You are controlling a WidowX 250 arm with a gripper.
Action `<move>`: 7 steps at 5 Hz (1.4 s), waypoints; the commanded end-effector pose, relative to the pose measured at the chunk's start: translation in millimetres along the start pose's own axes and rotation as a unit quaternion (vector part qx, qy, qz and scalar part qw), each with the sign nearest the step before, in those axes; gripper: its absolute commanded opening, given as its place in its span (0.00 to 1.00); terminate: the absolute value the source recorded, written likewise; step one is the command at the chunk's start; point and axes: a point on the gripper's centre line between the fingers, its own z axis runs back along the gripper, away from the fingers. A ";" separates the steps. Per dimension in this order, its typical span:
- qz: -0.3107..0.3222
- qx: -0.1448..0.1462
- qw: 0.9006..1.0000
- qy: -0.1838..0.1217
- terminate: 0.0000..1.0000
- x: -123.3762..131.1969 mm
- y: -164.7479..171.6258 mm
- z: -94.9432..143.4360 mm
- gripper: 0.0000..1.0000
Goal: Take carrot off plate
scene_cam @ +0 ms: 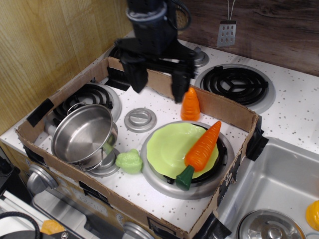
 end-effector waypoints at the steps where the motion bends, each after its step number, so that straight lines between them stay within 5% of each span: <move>1: 0.031 -0.045 0.998 0.028 0.00 -12.1 -41.7 -38.3 1.00; 7: -0.005 0.014 1.000 -0.011 0.00 -17.6 -52.3 -67.5 1.00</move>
